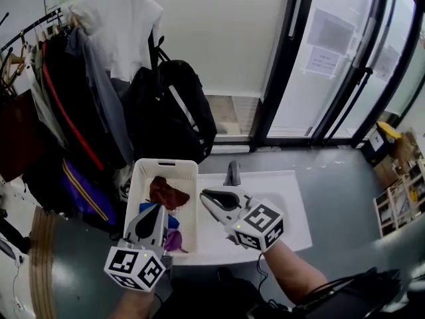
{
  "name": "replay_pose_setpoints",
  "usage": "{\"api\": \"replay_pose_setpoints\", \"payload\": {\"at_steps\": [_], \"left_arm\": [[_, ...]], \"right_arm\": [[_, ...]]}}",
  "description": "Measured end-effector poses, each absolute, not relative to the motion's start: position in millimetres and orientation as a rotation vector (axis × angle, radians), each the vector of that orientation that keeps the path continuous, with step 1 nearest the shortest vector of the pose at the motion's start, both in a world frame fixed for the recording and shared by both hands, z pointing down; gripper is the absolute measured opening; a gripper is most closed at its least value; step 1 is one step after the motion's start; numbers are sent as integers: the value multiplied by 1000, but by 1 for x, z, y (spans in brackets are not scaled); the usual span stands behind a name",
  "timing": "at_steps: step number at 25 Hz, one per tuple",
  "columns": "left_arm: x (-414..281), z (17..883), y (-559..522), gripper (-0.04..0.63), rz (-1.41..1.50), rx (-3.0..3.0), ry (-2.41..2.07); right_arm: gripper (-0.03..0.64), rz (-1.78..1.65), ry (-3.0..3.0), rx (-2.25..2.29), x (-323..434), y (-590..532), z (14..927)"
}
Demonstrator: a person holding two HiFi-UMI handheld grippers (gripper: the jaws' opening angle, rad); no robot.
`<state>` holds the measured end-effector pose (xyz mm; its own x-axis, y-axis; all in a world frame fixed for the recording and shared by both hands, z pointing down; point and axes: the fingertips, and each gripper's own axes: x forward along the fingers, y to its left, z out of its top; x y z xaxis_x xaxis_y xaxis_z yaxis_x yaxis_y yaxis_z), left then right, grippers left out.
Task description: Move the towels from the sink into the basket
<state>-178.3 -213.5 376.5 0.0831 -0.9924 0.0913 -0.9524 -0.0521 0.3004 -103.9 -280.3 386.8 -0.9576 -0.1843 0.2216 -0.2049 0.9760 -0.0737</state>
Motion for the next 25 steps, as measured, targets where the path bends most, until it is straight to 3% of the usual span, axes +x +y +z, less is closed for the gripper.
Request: {"api": "replay_pose_setpoints", "payload": {"at_steps": [16, 25], "left_arm": [[-121, 363, -245, 3, -119, 2260, -1863], [-107, 365, -249, 3, -87, 2279, -1828]], "right_arm": [[8, 130, -2896, 901, 28, -325, 362], [6, 164, -2885, 989, 50, -332, 368]]}}
